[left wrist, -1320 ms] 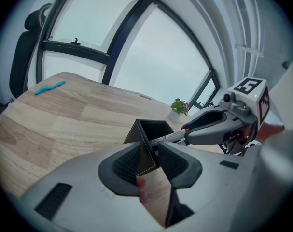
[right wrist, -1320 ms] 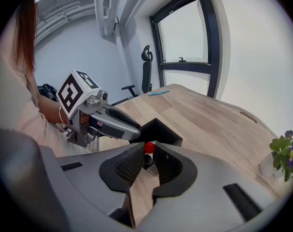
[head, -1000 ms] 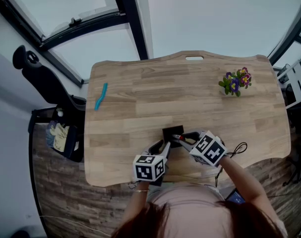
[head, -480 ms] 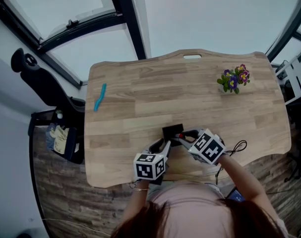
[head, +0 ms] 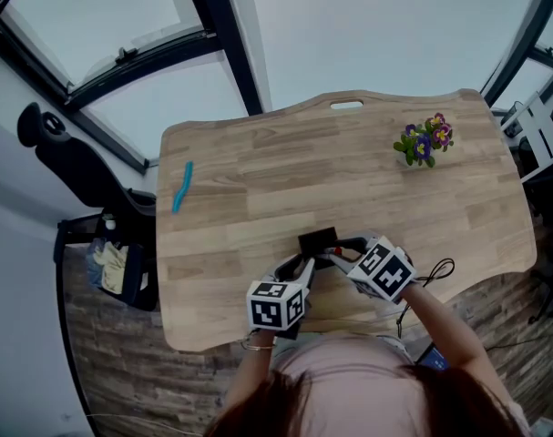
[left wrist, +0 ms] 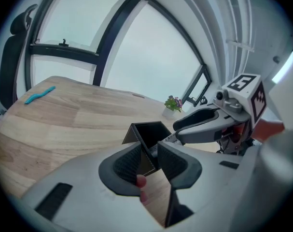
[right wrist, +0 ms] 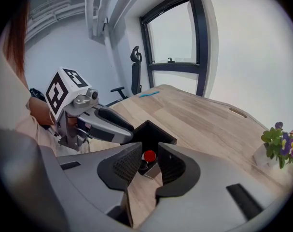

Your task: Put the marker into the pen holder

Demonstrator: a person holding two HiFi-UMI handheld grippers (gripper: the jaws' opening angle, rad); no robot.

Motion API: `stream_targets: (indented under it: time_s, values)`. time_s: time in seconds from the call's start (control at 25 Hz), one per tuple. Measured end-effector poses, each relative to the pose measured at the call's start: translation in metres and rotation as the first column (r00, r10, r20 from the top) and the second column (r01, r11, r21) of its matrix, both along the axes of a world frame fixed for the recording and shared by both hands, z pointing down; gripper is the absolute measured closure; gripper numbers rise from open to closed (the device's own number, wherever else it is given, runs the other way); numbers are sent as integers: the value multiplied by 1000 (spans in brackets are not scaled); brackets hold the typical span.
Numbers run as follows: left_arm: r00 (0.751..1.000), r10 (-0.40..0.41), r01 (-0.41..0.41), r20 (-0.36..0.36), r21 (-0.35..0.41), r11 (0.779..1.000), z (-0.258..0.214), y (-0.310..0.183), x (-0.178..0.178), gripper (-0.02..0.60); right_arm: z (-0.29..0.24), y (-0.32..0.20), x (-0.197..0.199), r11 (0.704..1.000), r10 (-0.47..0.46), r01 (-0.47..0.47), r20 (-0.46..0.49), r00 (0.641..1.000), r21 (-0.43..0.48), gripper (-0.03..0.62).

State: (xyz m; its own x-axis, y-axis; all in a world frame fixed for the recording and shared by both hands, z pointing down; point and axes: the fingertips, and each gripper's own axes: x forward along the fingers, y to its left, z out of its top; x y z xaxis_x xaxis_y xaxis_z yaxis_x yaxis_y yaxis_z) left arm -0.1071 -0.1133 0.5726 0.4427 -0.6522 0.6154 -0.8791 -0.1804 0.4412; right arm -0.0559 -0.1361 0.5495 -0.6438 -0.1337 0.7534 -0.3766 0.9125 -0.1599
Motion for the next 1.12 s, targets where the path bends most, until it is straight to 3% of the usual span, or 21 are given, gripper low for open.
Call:
stream_targets:
  time_s: [0.4,0.64,0.88,1.12]
  values:
    - [998,66,-67,17,70,995,-19,-9,-8,503,-26,-18,-1,982,168,-176,123,978,61,497]
    - [996,79,-86,51,139,987,-40,-12,-15,542,-41,-28,3,946,283,-306,194,939,106,522]
    - [997,38,-51,68,205,977,-61,-18,-20,577,-53,-31,12,901,372,-415,265,890,127,544]
    - [993,39,-67,107,270,960,-81,-19,-12,580,-64,-29,22,873,407,-469,332,851,133,570]
